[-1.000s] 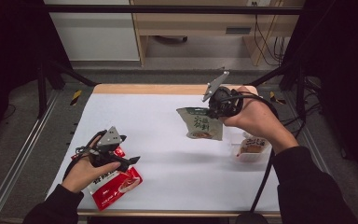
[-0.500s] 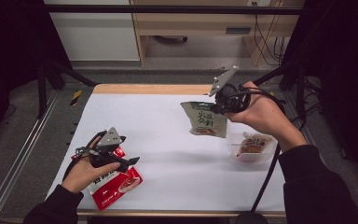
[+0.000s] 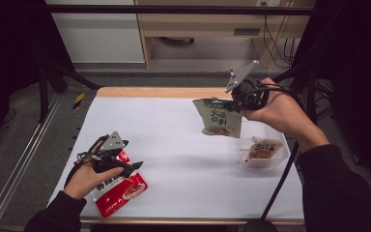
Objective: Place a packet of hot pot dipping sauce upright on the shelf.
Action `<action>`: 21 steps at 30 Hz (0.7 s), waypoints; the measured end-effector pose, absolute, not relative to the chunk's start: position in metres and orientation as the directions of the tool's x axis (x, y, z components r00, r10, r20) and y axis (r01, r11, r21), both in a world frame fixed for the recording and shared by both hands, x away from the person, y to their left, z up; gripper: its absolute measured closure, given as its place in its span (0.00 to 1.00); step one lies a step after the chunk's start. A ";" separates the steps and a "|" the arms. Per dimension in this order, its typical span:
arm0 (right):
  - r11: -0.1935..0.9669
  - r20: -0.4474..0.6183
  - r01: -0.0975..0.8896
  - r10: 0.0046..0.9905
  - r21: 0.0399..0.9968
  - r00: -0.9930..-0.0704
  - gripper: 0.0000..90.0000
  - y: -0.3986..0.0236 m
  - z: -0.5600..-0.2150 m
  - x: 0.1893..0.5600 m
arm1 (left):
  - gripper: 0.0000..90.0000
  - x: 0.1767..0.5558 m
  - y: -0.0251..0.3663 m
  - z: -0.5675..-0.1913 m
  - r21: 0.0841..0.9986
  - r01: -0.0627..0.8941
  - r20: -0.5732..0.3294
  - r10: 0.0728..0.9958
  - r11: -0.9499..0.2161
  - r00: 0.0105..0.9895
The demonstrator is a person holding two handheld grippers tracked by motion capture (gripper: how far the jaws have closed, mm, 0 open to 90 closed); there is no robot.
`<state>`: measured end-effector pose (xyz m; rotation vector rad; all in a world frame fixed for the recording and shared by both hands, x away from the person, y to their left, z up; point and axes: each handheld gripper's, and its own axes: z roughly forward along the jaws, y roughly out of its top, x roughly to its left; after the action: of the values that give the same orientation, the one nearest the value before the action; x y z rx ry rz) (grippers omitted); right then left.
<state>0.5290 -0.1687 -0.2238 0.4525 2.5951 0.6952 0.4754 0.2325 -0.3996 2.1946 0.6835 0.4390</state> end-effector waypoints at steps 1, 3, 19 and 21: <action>0.821 -0.302 0.203 0.409 0.534 -0.861 1.00 -0.171 -0.222 0.530 | 0.09 0.476 0.233 -0.400 0.768 0.330 0.088 0.602 -0.548 0.794; 0.817 -0.304 0.201 0.413 0.541 -0.859 1.00 -0.176 -0.219 0.532 | 0.09 0.478 0.235 -0.400 0.771 0.336 0.082 0.607 -0.541 0.791; 0.771 -0.284 0.233 0.470 0.592 -0.836 1.00 -0.220 -0.206 0.550 | 0.07 0.485 0.261 -0.414 0.787 0.384 0.048 0.669 -0.482 0.741; 0.773 -0.287 0.234 0.471 0.590 -0.834 1.00 -0.223 -0.206 0.551 | 0.06 0.483 0.265 -0.415 0.789 0.390 0.049 0.681 -0.475 0.731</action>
<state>0.5508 -0.2231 -0.2059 0.5335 2.5429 0.7671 0.4835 0.2646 -0.4154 2.1221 0.8059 0.4586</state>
